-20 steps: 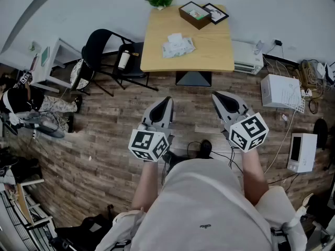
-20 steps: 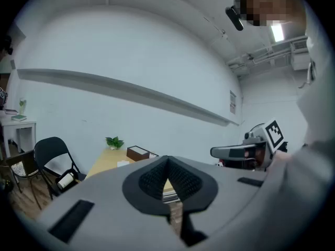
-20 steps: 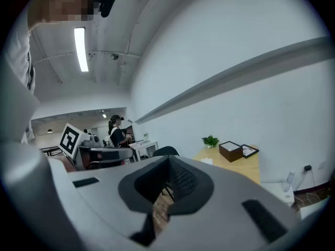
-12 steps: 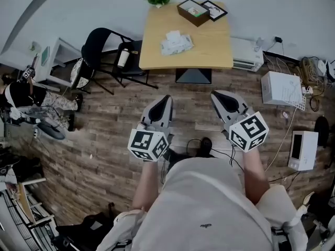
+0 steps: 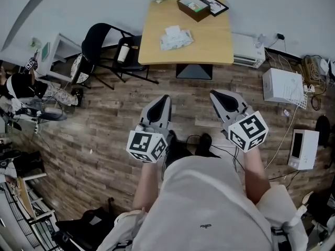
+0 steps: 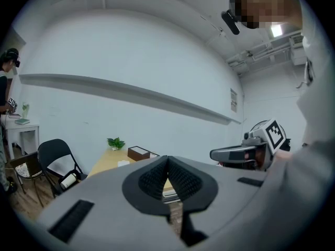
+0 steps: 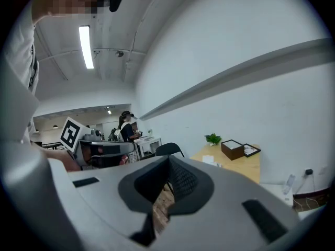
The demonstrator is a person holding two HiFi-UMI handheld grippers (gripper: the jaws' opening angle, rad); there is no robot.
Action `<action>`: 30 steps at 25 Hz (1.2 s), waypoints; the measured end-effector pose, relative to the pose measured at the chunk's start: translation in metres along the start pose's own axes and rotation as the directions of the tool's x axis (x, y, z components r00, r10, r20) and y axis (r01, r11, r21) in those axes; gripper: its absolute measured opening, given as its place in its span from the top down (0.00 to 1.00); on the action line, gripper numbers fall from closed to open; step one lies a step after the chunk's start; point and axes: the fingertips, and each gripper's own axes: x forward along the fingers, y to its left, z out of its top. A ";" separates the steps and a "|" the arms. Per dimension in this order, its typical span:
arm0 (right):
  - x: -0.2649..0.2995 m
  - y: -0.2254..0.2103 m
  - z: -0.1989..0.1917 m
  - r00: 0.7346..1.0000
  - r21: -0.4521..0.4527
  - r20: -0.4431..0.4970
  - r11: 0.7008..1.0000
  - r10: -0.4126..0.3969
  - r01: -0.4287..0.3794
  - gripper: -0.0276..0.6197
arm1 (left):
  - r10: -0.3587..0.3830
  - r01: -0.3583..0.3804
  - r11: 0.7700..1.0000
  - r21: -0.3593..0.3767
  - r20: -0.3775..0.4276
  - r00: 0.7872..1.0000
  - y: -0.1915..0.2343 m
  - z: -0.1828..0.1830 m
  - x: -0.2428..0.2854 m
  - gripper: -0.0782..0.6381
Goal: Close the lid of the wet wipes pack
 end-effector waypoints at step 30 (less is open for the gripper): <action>0.145 -0.034 0.035 0.998 0.026 -0.027 0.998 -0.048 0.049 0.79 | -0.078 0.078 0.997 0.026 0.006 0.997 0.125 0.025 0.074 0.76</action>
